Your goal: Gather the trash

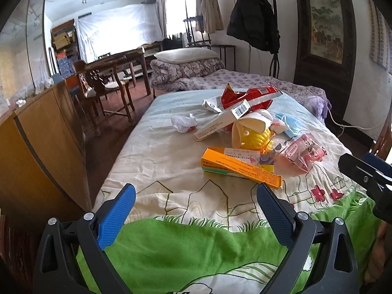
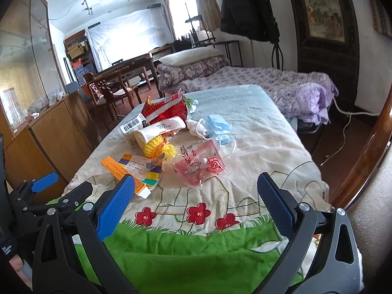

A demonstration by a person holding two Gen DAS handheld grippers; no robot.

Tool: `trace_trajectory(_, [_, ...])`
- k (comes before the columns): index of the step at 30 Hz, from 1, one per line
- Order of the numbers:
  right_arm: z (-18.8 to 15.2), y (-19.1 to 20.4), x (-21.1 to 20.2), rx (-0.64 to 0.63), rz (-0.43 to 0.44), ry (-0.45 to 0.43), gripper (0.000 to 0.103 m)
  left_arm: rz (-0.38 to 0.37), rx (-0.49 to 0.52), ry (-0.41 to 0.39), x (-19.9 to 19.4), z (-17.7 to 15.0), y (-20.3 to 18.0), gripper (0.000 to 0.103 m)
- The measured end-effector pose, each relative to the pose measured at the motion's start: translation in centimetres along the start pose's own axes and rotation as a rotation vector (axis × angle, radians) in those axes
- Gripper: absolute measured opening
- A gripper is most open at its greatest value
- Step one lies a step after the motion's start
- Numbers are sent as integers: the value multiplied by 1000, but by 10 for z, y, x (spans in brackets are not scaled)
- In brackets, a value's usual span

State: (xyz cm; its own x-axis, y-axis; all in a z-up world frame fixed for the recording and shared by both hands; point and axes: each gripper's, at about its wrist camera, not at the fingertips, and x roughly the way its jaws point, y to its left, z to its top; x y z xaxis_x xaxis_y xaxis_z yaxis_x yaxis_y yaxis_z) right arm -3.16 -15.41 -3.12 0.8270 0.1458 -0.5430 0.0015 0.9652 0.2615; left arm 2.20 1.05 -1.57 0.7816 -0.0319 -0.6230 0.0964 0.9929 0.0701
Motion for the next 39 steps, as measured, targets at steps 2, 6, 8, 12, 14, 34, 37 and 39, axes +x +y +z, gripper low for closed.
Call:
trace_trajectory(2, [3,-4,7,42,24,17,96,-38,-19,24,5,3,3,97])
trace_trajectory(6, [6,-15,20,126,55,49,96,-90,-6,38,12,7,-4,97])
trace_trajectory(8, [9,-13,28,141,57,54,96,-120,34,57,22,12,-17,97])
trace_trajectory(12, [17,-5,45,130,42,69,96,-145,72,156,56,24,-38,97])
trace_trajectory(14, [21,-11,50,155,42,88,96,-160,41,214,74,29,-38,97])
trace_trajectory(34, [28,-25,50,257,75,27,26,-278,-236,265,85,36,21,97])
trace_trajectory(37, [33,-15,23,184,-12,-117,25,-248,-143,247,85,36,-2,97])
trace_trajectory(39, [34,-12,16,165,-47,-155,26,-234,-109,269,93,35,-13,97])
